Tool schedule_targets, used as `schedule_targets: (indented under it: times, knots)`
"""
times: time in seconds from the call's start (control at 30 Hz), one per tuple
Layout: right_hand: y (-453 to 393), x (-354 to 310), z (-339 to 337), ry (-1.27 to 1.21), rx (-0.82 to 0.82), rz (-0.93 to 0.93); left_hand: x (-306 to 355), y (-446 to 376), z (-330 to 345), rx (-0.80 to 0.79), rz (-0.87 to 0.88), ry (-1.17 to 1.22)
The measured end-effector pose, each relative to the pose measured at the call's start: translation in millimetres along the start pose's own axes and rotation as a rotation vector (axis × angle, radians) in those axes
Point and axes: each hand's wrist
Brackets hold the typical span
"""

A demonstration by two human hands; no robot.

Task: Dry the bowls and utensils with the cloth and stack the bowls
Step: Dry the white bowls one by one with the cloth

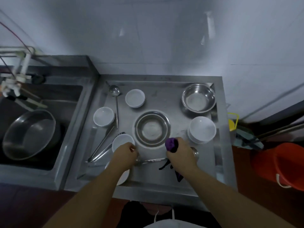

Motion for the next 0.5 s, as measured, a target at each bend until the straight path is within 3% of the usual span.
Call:
schedule_targets:
  times: [0.27,0.5]
  knots:
    - [11,-40,108,0.034,0.012,0.091,-119,-32,-29,-0.147,0.035,-0.088]
    - [34,-54,182,-0.01,0.107,0.175,-174,-48,-32,-0.192,0.083,-0.077]
Point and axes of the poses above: each hand's wrist, its own y-axis away from the middle knuckle, its own z-axis out of the palm, x = y × z, and after that the axes turned 1 degree about y, right-handed
